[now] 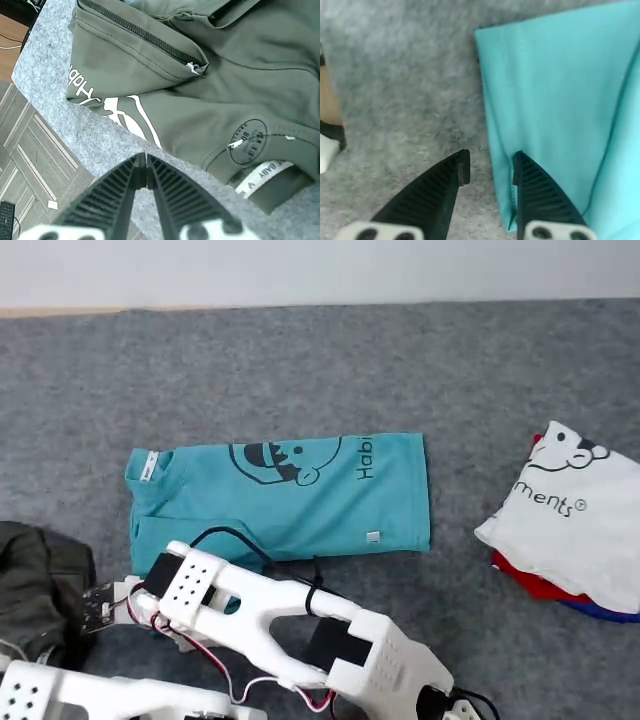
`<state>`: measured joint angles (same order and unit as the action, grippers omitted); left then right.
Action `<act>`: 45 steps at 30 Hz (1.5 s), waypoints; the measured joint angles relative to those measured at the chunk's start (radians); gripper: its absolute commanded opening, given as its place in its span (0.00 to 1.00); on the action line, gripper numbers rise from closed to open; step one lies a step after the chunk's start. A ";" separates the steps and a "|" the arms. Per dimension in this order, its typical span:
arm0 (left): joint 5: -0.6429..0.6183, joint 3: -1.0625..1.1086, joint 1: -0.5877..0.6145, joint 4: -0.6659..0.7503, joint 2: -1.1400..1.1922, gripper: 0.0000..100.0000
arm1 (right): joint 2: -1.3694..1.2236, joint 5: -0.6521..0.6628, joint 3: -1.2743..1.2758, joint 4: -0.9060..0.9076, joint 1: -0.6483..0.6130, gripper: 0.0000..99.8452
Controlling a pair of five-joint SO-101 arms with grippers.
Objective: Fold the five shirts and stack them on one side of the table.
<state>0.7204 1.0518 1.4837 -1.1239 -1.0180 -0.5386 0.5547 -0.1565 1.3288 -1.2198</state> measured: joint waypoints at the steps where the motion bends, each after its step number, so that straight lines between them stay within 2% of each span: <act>1: 0.000 0.000 0.000 0.000 0.000 0.01 | 0.000 0.000 0.000 -0.002 0.002 0.07; 4: 0.000 0.000 0.000 0.000 0.000 0.01 | -0.009 0.000 -0.002 -0.012 0.006 0.01; 13: 0.000 0.000 0.000 0.000 0.000 0.01 | -0.014 0.002 -0.014 -0.015 0.054 0.01; 24: 0.000 0.000 0.000 0.000 0.000 0.01 | -0.029 0.002 -0.270 0.018 0.198 0.01; 32: 0.000 0.000 0.000 0.000 0.000 0.01 | -0.029 0.002 -0.292 -0.028 0.262 0.01; 39: 0.000 0.000 0.000 0.000 0.000 0.01 | -0.029 0.000 -0.292 0.121 0.249 0.14; 45: 0.000 0.000 0.000 0.000 0.000 0.01 | -0.029 -0.078 -0.292 0.238 0.137 0.17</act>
<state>0.7204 1.0518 1.4837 -1.1239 -1.0180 -0.5677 0.4764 -0.4480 1.5666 -1.0833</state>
